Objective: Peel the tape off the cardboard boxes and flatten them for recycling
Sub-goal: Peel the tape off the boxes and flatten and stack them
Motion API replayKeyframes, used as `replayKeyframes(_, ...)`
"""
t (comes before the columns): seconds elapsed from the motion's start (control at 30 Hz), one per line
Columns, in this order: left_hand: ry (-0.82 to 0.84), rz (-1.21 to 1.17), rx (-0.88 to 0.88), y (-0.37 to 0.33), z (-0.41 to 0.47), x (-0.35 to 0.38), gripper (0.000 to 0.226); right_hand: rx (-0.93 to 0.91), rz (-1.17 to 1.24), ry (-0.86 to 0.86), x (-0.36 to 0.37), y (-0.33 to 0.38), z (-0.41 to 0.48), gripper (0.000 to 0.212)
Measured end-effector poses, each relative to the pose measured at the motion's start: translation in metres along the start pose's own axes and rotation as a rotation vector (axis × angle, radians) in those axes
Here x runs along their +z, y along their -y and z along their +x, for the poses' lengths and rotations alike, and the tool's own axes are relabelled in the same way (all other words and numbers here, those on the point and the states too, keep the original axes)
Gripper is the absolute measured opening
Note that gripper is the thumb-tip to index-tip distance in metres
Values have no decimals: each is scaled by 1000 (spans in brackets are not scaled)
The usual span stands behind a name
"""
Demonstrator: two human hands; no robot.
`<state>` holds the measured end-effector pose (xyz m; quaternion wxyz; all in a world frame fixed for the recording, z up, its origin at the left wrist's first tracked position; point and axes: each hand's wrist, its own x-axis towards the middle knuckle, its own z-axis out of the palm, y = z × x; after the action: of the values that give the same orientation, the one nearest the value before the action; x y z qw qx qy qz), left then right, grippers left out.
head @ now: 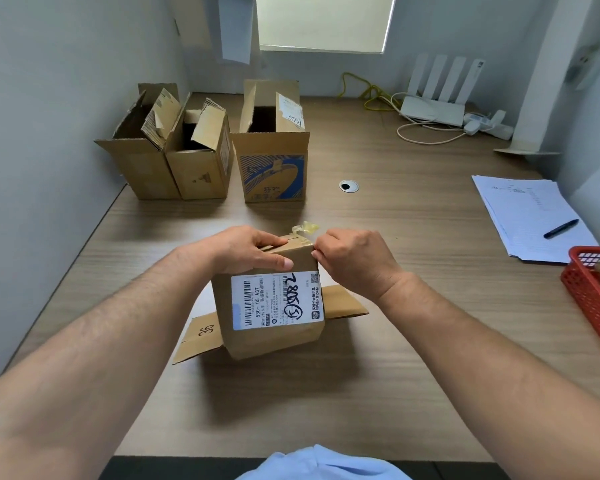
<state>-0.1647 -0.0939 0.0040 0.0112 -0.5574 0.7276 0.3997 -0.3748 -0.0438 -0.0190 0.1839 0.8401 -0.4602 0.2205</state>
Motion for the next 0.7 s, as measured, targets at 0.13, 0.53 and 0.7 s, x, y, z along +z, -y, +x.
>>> replayKeyframes(0.13,3,24,-1,-2,2,-1,65,-99,-16,66,-3,-6,8,29)
replayKeyframes(0.53,0,26,20,1,4,-1,63,-97,74,76,14,-17,8,25)
replayKeyframes(0.7,0,14,13,2,9,-3,63,-113,132,29,9,-20,4,30)
